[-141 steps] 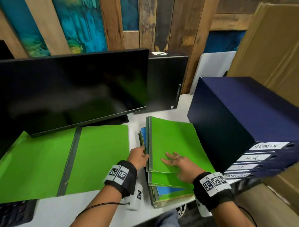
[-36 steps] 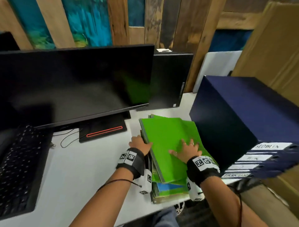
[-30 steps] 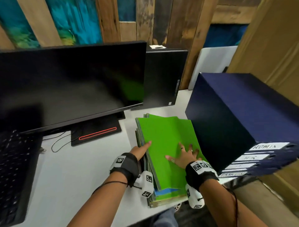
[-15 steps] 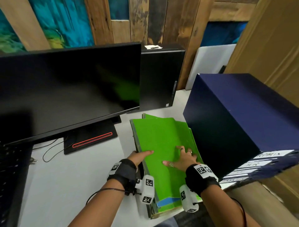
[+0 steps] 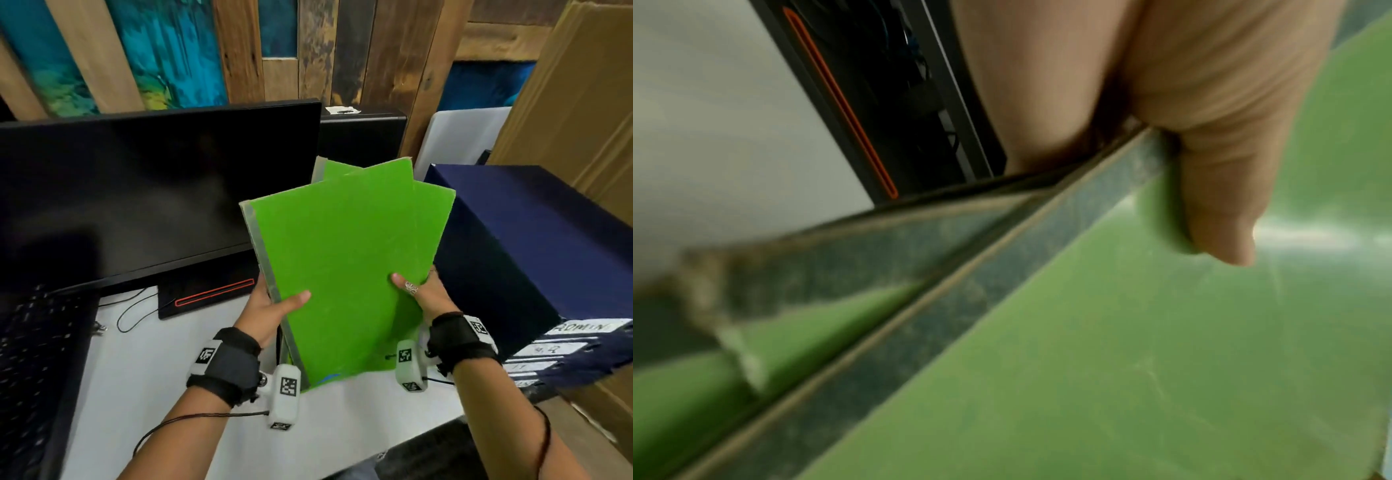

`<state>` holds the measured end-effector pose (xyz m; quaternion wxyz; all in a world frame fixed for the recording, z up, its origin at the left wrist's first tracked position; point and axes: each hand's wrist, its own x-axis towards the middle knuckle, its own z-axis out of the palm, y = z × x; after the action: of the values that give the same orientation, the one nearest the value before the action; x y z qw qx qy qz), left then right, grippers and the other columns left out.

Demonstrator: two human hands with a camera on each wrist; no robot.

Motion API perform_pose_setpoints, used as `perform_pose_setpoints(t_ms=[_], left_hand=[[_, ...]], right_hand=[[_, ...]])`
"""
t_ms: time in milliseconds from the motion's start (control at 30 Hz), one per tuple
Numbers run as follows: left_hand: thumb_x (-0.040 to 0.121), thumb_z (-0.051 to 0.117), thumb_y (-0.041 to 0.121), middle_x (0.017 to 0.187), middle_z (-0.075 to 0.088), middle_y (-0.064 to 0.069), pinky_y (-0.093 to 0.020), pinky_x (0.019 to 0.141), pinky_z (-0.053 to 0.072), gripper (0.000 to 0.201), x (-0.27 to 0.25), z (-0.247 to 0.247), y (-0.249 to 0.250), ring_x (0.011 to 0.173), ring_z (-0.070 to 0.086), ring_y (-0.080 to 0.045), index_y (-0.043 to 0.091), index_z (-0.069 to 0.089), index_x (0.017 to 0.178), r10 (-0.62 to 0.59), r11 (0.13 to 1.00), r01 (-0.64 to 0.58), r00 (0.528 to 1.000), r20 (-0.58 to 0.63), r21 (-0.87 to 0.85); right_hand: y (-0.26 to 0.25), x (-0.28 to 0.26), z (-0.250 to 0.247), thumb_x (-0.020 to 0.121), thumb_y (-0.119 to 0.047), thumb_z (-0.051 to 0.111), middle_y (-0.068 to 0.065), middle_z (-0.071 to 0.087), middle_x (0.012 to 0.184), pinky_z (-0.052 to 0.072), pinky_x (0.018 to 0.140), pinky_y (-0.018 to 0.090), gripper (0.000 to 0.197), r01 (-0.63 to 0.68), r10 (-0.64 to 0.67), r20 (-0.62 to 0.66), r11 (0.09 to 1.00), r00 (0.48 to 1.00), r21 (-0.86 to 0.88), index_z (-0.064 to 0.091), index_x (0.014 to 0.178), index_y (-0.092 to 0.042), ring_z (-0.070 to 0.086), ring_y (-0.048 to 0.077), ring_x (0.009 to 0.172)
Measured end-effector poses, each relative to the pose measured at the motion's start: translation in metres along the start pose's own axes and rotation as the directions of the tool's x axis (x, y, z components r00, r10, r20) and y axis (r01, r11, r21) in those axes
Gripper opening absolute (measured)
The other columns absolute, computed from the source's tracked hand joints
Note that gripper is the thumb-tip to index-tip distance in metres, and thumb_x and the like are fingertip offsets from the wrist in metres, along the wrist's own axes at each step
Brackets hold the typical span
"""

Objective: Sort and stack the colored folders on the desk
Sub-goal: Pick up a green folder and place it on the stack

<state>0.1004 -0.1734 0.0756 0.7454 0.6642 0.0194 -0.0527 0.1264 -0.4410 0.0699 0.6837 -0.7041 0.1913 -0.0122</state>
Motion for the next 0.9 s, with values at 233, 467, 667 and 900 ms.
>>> perform_pose_setpoints(t_ms=[233, 467, 667, 900], left_hand=[[0.061, 0.082, 0.001, 0.118, 0.055, 0.015, -0.007, 0.088, 0.045, 0.095, -0.011, -0.031, 0.033, 0.113, 0.056, -0.004, 0.015, 0.031, 0.14, 0.058, 0.933, -0.102, 0.989, 0.137, 0.346], [0.057, 0.068, 0.06, 0.131, 0.029, 0.038, 0.004, 0.093, 0.031, 0.122, -0.041, -0.004, 0.092, 0.116, 0.034, 0.03, 0.034, -0.01, 0.147, 0.321, 0.919, -0.344, 0.936, 0.141, 0.191], [0.074, 0.06, 0.05, 0.151, 0.025, 0.013, -0.027, 0.113, 0.022, 0.085, -0.04, 0.038, 0.09, 0.128, 0.023, 0.004, 0.031, 0.021, 0.146, 0.301, 0.953, -0.265, 0.881, -0.364, 0.147], [0.093, 0.05, 0.01, 0.103, 0.044, 0.034, 0.012, 0.072, 0.029, 0.051, -0.031, 0.047, 0.075, 0.08, 0.044, 0.037, 0.018, 0.037, 0.142, 0.256, 0.956, -0.291, 0.789, -0.558, 0.027]], right_hand=[[-0.001, -0.012, 0.0, 0.04, -0.03, 0.093, 0.012, 0.062, 0.122, 0.048, 0.098, 0.047, 0.095, 0.179, -0.174, 0.166, 0.984, 0.971, -0.013, 0.049, 0.122, -0.012, 0.059, 0.029, 0.115], [-0.063, -0.052, 0.007, 0.076, -0.063, 0.052, -0.003, 0.072, 0.105, 0.054, 0.088, 0.026, 0.058, 0.199, -0.277, 0.152, 0.897, 0.949, 0.395, 0.064, 0.114, -0.021, 0.068, 0.007, 0.098], [-0.092, -0.047, 0.019, 0.074, -0.067, 0.058, 0.009, 0.072, 0.102, 0.057, 0.085, 0.038, 0.06, 0.171, -0.185, -0.01, 0.883, 0.983, 0.438, 0.065, 0.1, -0.013, 0.07, 0.022, 0.093], [-0.087, -0.036, 0.023, 0.076, -0.013, 0.064, 0.001, 0.062, 0.088, 0.051, 0.08, 0.027, 0.013, 0.295, -0.218, -0.232, 0.877, 0.948, 0.38, 0.067, 0.088, -0.009, 0.061, 0.018, 0.085]])
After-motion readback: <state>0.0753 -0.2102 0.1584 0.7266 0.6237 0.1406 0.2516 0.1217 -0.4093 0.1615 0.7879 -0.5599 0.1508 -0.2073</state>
